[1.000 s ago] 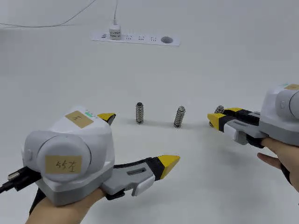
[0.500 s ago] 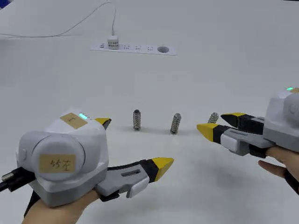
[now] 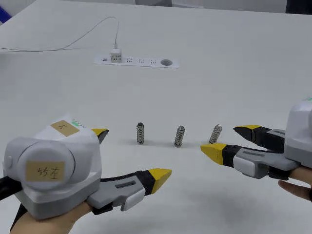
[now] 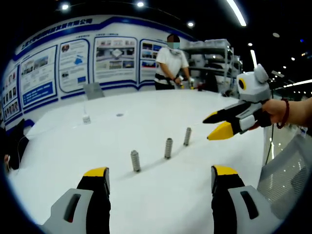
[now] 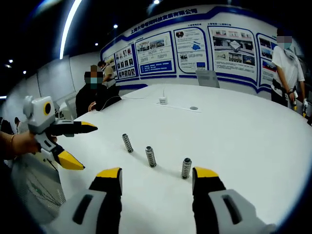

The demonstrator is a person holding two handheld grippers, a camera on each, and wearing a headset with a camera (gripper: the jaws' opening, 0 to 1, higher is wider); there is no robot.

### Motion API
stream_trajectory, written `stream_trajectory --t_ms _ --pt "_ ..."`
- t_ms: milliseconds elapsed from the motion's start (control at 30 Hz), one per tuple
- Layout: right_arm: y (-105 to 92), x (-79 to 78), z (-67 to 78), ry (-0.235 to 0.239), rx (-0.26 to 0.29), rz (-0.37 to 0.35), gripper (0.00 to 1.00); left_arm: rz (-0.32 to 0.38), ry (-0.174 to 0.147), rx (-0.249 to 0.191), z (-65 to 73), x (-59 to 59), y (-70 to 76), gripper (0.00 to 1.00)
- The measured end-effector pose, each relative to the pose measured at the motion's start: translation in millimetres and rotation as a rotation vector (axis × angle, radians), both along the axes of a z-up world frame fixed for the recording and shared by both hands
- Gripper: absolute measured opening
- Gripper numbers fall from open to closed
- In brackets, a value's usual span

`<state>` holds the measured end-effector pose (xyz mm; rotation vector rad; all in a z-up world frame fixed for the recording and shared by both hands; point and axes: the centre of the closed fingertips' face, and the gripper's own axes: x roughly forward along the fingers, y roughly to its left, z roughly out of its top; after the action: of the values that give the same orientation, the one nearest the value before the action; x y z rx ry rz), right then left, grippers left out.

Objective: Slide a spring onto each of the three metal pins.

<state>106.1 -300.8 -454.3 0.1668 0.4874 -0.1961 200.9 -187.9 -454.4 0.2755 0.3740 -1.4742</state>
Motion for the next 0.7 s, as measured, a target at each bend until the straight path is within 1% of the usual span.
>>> stream_trajectory --t_ms 100,233,367,467,533,600,700 --pt "4.1 -5.9 4.0 -0.009 0.003 -0.004 0.61 -0.001 0.005 -0.002 3.9 0.5 3.8 0.88" --pt "8.9 -11.0 8.2 -0.013 -0.004 0.004 0.66 0.002 0.015 -0.008 7.2 1.5 8.2 0.89" --pt "12.9 -15.5 11.3 -0.014 -0.026 0.014 0.7 0.007 0.009 -0.001 7.3 3.1 12.4 0.91" --pt "16.1 -17.6 10.9 -0.01 -0.02 0.016 0.73 0.007 0.017 0.002 7.6 2.7 14.5 0.92" --pt "17.4 -19.2 9.5 -0.006 -0.014 0.017 0.76 0.011 0.019 0.016 6.2 3.1 16.7 0.93" --pt "20.3 -20.1 7.7 0.001 -0.011 0.021 0.79 0.013 0.015 0.017 6.8 3.5 17.8 0.94" --pt "23.2 -20.8 6.0 0.007 -0.012 0.022 0.8 0.016 0.021 0.016 6.9 3.6 18.4 0.97"
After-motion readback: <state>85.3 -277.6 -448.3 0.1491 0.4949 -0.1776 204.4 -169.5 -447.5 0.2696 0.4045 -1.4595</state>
